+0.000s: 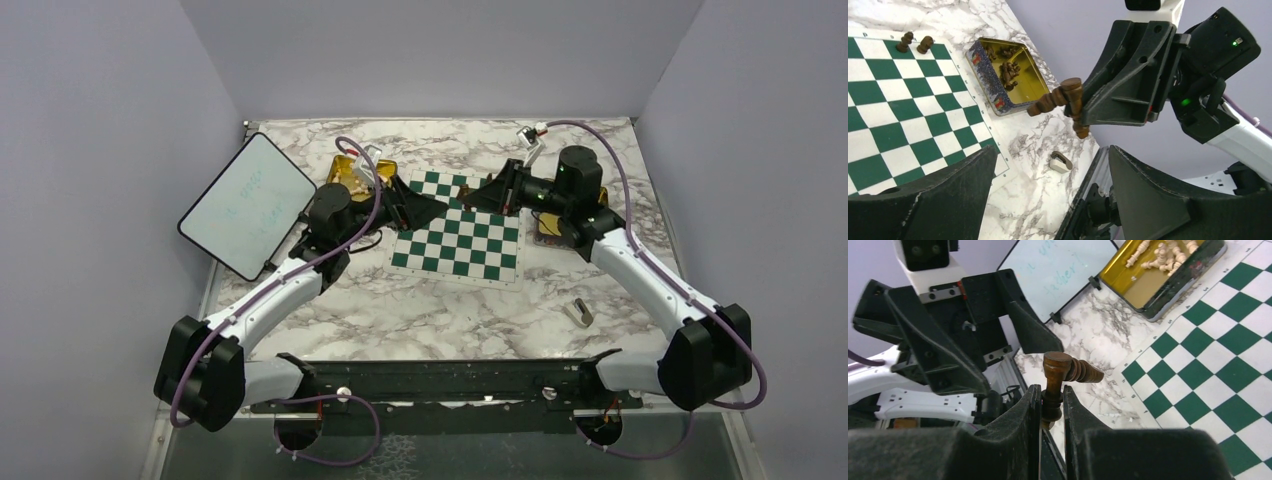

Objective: Set up the chess pieces on the board
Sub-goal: Pick up the chess piece from the storage box.

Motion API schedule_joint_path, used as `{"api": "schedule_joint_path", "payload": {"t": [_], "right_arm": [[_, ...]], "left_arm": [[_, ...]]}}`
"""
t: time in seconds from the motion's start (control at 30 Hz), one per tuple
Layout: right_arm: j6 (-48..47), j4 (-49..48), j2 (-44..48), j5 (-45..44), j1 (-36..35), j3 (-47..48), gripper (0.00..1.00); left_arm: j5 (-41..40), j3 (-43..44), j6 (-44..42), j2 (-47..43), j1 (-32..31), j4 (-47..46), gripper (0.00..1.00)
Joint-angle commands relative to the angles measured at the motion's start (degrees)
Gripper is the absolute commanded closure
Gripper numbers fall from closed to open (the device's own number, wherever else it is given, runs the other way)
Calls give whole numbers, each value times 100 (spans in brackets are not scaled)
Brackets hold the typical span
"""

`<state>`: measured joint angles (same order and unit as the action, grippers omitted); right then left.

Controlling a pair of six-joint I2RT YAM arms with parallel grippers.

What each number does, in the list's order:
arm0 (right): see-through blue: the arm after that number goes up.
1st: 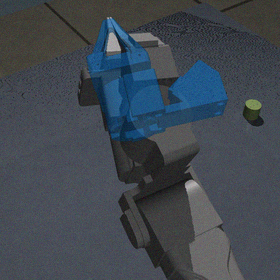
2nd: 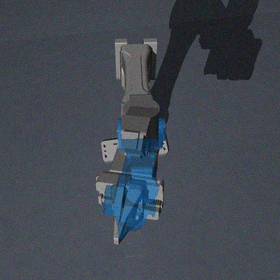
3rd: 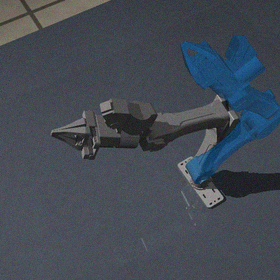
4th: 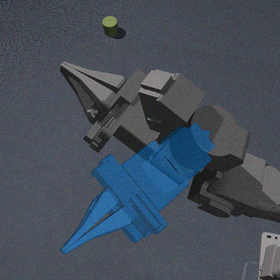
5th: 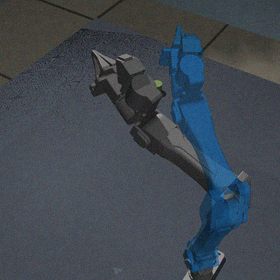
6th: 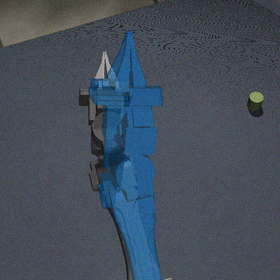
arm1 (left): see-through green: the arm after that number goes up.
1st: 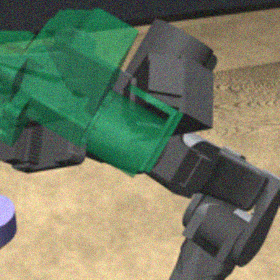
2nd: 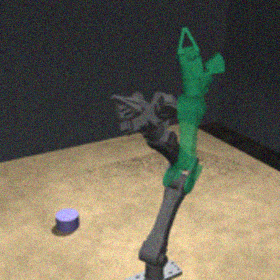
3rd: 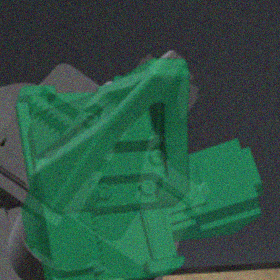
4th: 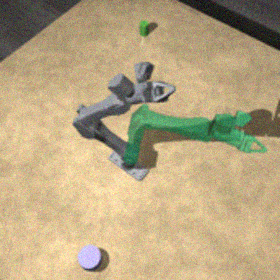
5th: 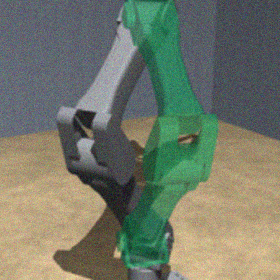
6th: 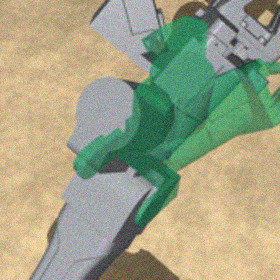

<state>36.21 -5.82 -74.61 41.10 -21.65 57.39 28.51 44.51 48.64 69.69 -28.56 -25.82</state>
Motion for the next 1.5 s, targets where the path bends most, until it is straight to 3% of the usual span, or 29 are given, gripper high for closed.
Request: {"api": "schedule_joint_path", "payload": {"t": [0.0,0.17,0.33,0.5,0.77,1.03,1.23,1.47], "right_arm": [[455,-609,285,537,-37,-78,86],[767,-936,307,841,-42,-68,86],[1298,-1669,273,1143,-43,-207,86],[1333,-1721,227,1258,-55,-187,86],[1479,-1864,263,1422,-94,-270,86],[1635,-2062,201,1567,-155,-403,86],[1578,-1970,176,1625,-160,-445,86],[1295,-1587,111,1635,-161,-348,85]], "left_arm": [[300,-234,-481,-63,17,-1011,17],[872,-312,-1364,-181,17,-1613,19],[874,-310,-2332,-192,8,-1666,21],[1151,-123,-3036,11,8,-1790,29],[2006,-43,-4659,226,-140,-2268,29],[2050,223,-5249,614,-307,-2313,29],[2115,232,-5312,727,-322,-2322,47],[2041,56,-5374,645,-304,-2321,79]]}}
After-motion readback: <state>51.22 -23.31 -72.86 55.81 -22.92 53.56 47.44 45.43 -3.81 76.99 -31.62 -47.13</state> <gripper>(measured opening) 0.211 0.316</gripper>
